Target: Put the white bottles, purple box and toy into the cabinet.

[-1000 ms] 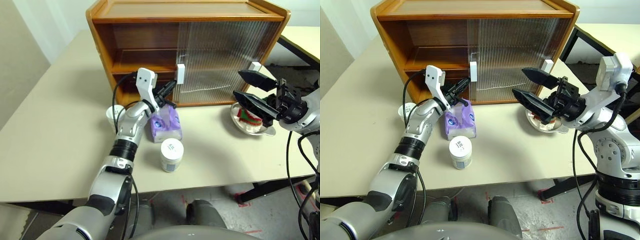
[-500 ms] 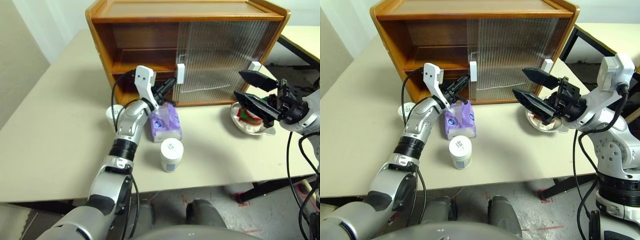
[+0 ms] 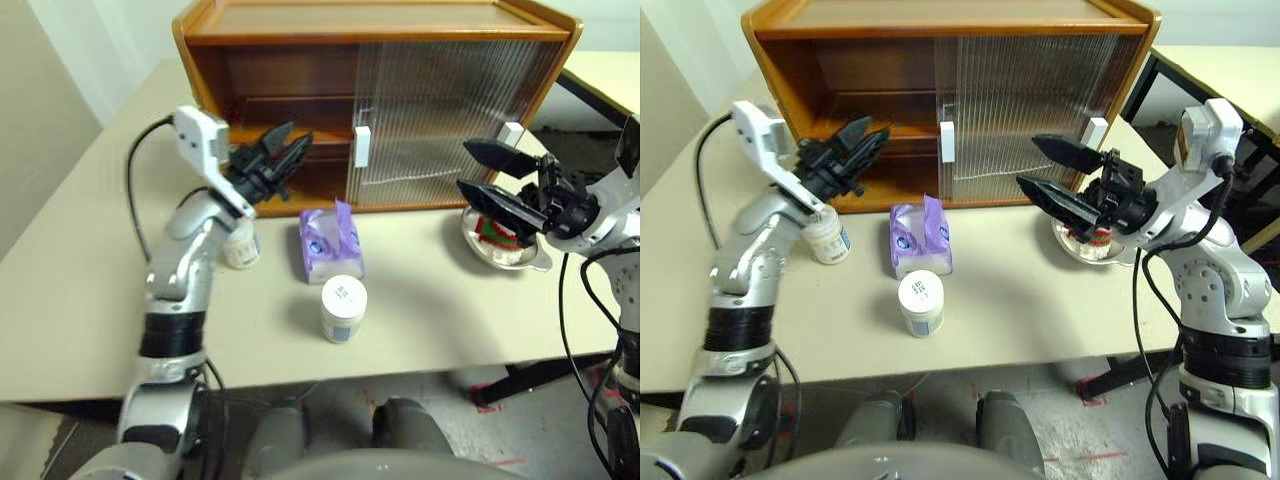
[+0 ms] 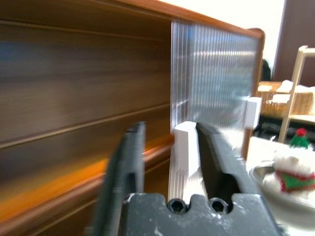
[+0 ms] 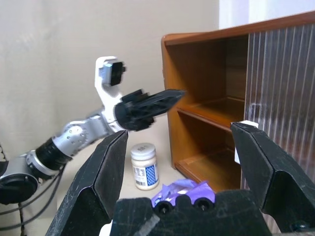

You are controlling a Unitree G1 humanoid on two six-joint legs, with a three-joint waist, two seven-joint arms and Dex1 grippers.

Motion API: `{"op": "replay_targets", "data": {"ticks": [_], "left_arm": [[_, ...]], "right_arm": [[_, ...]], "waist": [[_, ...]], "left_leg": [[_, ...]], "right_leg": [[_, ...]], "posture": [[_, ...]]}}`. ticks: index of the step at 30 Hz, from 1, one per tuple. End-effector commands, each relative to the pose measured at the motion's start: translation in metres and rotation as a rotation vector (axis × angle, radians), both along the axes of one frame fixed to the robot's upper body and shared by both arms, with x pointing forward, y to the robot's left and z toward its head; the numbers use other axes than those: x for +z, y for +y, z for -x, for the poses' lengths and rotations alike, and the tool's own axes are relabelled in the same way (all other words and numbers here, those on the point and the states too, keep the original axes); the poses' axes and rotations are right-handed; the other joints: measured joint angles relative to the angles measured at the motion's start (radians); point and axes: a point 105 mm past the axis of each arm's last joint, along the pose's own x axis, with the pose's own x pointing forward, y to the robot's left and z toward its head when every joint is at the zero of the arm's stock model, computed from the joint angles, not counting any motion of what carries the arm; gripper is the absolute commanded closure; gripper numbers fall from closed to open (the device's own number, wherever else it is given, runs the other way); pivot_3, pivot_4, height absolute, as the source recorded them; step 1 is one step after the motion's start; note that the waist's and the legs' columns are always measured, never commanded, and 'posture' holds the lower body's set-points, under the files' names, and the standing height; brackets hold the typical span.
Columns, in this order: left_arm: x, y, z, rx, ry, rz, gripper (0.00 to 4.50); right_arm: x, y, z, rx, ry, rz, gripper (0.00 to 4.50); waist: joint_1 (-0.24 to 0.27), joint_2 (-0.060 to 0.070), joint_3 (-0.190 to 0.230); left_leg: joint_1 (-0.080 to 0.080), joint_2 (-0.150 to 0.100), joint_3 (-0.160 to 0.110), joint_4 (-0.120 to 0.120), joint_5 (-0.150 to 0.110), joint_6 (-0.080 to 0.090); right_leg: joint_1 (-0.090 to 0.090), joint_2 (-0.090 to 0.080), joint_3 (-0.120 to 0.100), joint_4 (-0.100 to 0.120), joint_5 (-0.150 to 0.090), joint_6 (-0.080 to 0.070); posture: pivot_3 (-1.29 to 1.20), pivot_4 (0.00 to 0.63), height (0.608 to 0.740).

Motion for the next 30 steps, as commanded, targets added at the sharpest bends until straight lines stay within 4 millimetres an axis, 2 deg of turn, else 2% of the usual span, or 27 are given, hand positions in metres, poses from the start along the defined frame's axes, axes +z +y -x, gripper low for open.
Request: {"op": "replay_targets", "data": {"ticks": [1,4,5,10,16,24,30], "left_arm": [[0.001,0.02,0.016,-0.021,0.022,-0.012,1.22],[-0.013,0.041,0.031,-0.024,0.059,-0.057,0.07],[-0.019,0.047,0.036,-0.024,0.078,-0.069,0.03],[-0.056,0.072,0.06,-0.012,0.187,-0.098,0.03],[-0.082,0.09,0.074,0.03,0.251,-0.11,0.03],[-0.102,0.101,0.071,0.087,0.268,-0.137,0.03],[-0.12,0.095,0.067,0.067,0.296,-0.193,0.03]], "right_arm": [[-0.002,0.0,-0.002,0.008,-0.002,0.001,0.0],[-0.002,0.001,-0.005,0.019,-0.001,-0.001,0.0],[-0.001,0.002,-0.006,0.022,-0.001,-0.001,0.0],[0.0,0.006,-0.009,0.038,-0.002,0.0,0.0],[0.001,0.007,-0.011,0.045,-0.002,0.003,0.0],[0.003,0.009,-0.012,0.048,-0.005,0.007,0.0],[0.004,0.009,-0.011,0.044,-0.009,0.01,0.0]], "waist": [[0.008,0.001,0.0],[0.02,0.002,0.001],[0.022,0.003,0.002],[0.04,0.004,0.003],[0.065,0.006,0.004],[0.078,0.007,0.005],[0.077,0.007,0.005]], "left_leg": [[0.0,0.0,0.0,0.0,0.0,0.0],[0.001,0.0,0.0,0.0,0.0,-0.001],[0.001,0.0,0.001,0.0,-0.001,-0.001],[0.0,0.001,0.001,0.0,-0.003,-0.005],[-0.001,0.003,0.002,-0.001,-0.004,-0.006],[-0.002,0.005,0.005,-0.002,-0.004,-0.007],[-0.003,0.007,0.007,-0.003,-0.004,-0.007]], "right_leg": [[0.0,0.0,0.0,0.0,0.0,0.0],[0.0,-0.001,0.0,0.0,-0.001,-0.001],[0.0,-0.001,0.0,0.0,-0.001,-0.001],[-0.001,-0.002,-0.001,0.0,-0.002,-0.004],[-0.004,-0.004,-0.002,0.0,-0.006,-0.013],[-0.007,-0.004,-0.002,0.0,-0.006,-0.014],[-0.008,-0.004,-0.001,0.0,-0.004,-0.012]], "posture": [[0.08,0.0,0.74],[0.1,0.0,0.74],[0.1,0.0,0.74],[0.12,0.0,0.74],[0.12,0.0,0.74],[0.12,0.0,0.74],[0.1,0.0,0.74]]}}
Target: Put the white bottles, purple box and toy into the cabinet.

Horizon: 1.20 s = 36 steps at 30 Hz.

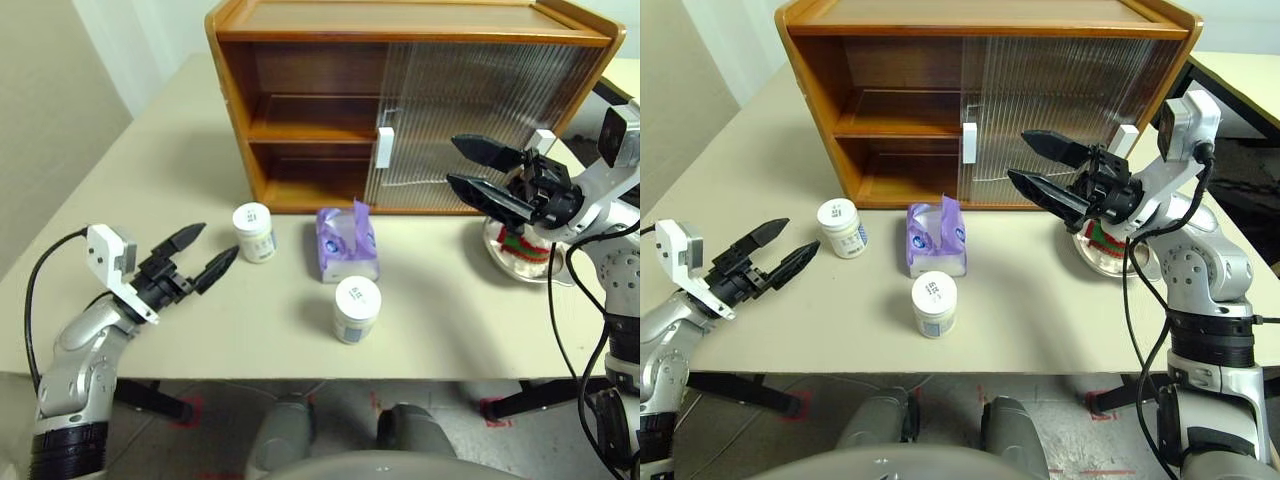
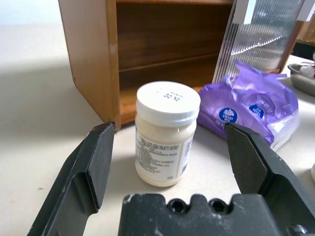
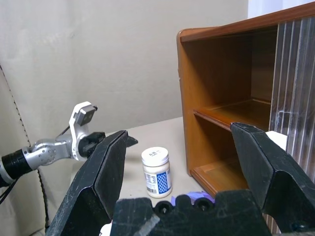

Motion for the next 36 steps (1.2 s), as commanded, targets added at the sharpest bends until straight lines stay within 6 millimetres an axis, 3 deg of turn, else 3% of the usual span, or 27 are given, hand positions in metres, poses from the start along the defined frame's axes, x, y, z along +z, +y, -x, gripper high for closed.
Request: {"op": "replay_targets", "data": {"ticks": [1,36], "left_arm": [[-0.016,-0.008,-0.002,-0.04,0.035,-0.071,0.03],[-0.045,-0.014,-0.031,0.001,0.039,-0.049,0.03]], "right_arm": [[0.004,0.002,0.001,0.003,-0.015,0.008,0.0],[0.013,-0.008,0.009,-0.037,-0.039,0.026,0.0]], "waist": [[0.0,0.0,0.0],[-0.013,-0.001,-0.001]], "left_leg": [[0.0,0.001,0.0,0.0,0.0,0.0],[0.0,0.005,0.008,-0.005,0.002,0.003]], "right_leg": [[0.0,0.0,0.0,0.0,0.0,0.0],[-0.006,0.007,0.003,0.002,0.002,0.001]], "posture": [[0.09,0.0,0.74],[0.04,0.0,0.74]]}}
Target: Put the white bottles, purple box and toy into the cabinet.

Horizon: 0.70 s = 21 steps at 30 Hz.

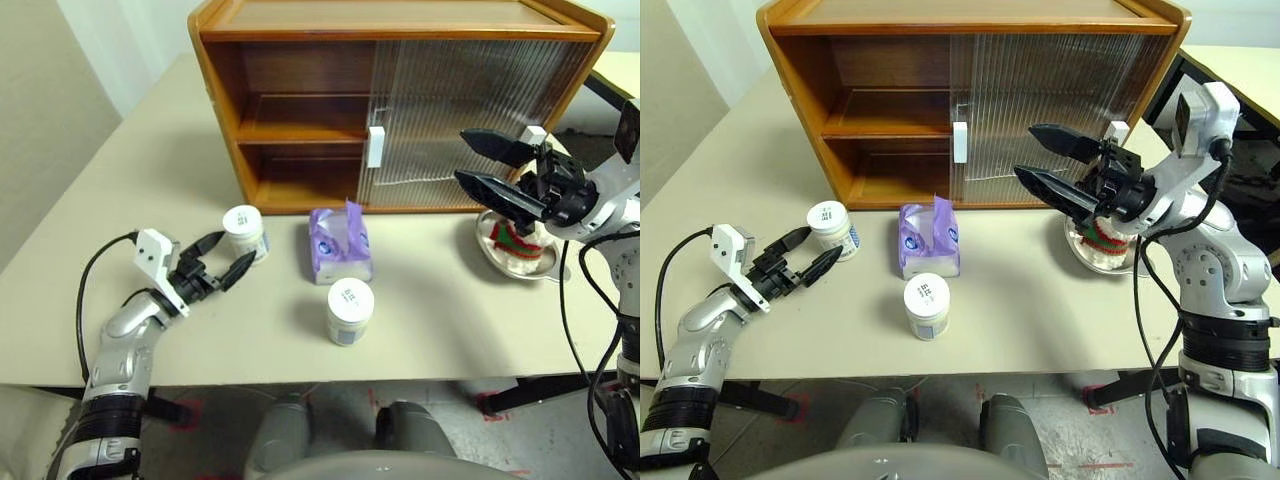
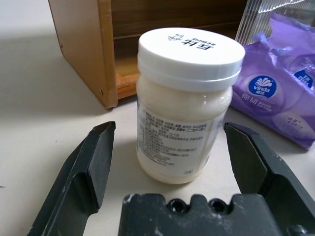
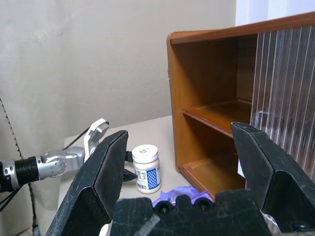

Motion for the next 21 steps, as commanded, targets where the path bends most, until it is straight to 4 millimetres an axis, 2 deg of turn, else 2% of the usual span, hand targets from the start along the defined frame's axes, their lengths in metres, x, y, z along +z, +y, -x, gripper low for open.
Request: {"op": "replay_targets", "data": {"ticks": [1,20,21], "left_arm": [[-0.0052,-0.0068,-0.002,-0.029,0.003,-0.007,0.03],[-0.002,-0.0122,-0.0101,-0.051,-0.013,-0.016,0.03],[-0.0021,-0.012,-0.0095,-0.052,-0.012,-0.019,0.19]], "right_arm": [[0.0033,-0.0015,0.0037,-0.003,-0.009,0.005,0.0],[0.0035,-0.0023,0.0044,-0.015,-0.011,0.0,0.0],[0.0034,-0.0022,0.0043,-0.016,-0.011,0.001,0.0]], "waist": [[-0.001,0.0,0.0],[-0.024,0.0,0.0],[-0.024,0.0,0.0]], "left_leg": [[0.0,0.0,0.0,0.0,0.0,0.0],[0.0,0.0,0.002,0.0,0.001,0.001],[0.0,0.0,0.002,0.0,0.001,0.001]], "right_leg": [[0.0,0.0,0.0,0.0,0.0,0.0],[0.0,0.001,0.002,0.001,0.001,0.001],[0.0,0.001,0.002,0.001,0.001,0.001]], "posture": [[0.03,0.0,0.74],[0.03,0.0,0.74],[0.03,0.0,0.74]]}}
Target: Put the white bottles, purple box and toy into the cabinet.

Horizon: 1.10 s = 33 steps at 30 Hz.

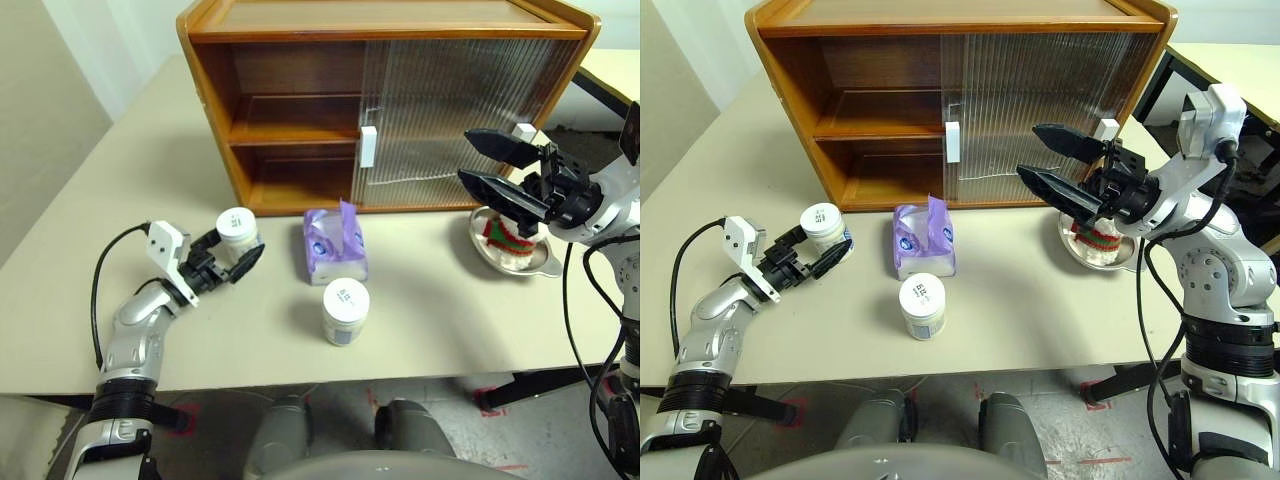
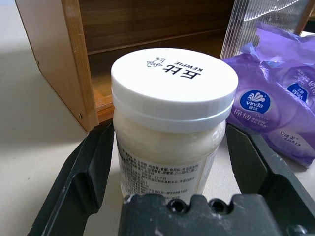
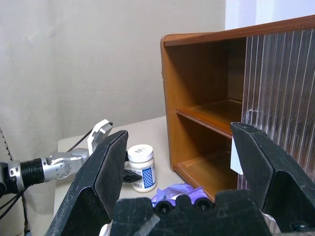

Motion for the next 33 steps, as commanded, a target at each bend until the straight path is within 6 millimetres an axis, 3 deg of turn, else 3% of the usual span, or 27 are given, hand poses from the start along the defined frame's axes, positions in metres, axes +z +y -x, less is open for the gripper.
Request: {"op": "replay_targets", "data": {"ticks": [1,4,5,10,16,25,33], "left_arm": [[-0.003,-0.003,0.001,-0.018,0.009,-0.021,0.41],[-0.002,-0.001,0.002,-0.015,0.011,-0.021,1.33],[-0.002,-0.001,0.003,-0.013,0.013,-0.023,1.43],[-0.002,0.0,0.004,-0.009,0.015,-0.024,1.43],[0.007,-0.019,-0.016,0.001,0.0,-0.016,1.43],[0.028,-0.068,-0.042,-0.03,-0.034,0.051,1.43],[0.041,-0.072,-0.062,0.06,-0.052,0.11,1.43]], "right_arm": [[0.003,-0.001,0.003,-0.001,-0.018,0.006,0.0],[0.003,-0.001,0.003,-0.001,-0.017,0.005,0.0],[0.002,-0.001,0.003,-0.001,-0.017,0.004,0.0],[0.001,0.0,0.004,-0.004,-0.016,-0.002,0.0],[-0.002,-0.001,0.003,-0.016,-0.011,0.004,0.0],[-0.006,0.0,0.006,-0.026,-0.005,-0.002,0.0],[-0.007,-0.001,0.007,-0.032,-0.002,-0.004,0.0]], "waist": [[0.0,0.0,0.0],[0.0,0.0,0.0],[0.0,0.0,0.0],[-0.004,0.0,0.0],[-0.002,0.0,0.0],[-0.019,-0.001,0.0],[-0.041,-0.001,0.0]], "left_leg": [[0.0,0.0,0.0,0.0,0.0,0.0],[0.0,0.0,0.0,0.0,0.0,0.0],[0.0,0.0,0.0,0.0,0.0,0.0],[0.0,0.0,0.001,0.0,0.0,0.0],[0.0,0.0,0.001,0.002,0.0,0.0],[-0.001,-0.001,0.002,0.006,0.0,0.001],[0.0,0.0,0.002,0.007,0.001,0.001]], "right_leg": [[0.0,0.0,0.0,0.0,0.0,0.0],[0.0,0.0,0.0,0.0,0.0,0.0],[0.0,0.0,0.0,0.0,0.0,0.0],[0.0,0.0,0.001,0.0,0.0,0.0],[0.0,0.0,0.0,0.0,0.001,0.002],[0.001,0.001,0.002,0.0,0.003,0.004],[0.001,0.011,0.011,0.0,0.004,0.004]], "posture": [[0.03,0.0,0.74],[0.03,0.0,0.74],[0.03,0.0,0.74],[0.02,0.0,0.74],[0.01,0.0,0.74],[-0.01,0.0,0.74],[-0.02,0.0,0.74]]}}
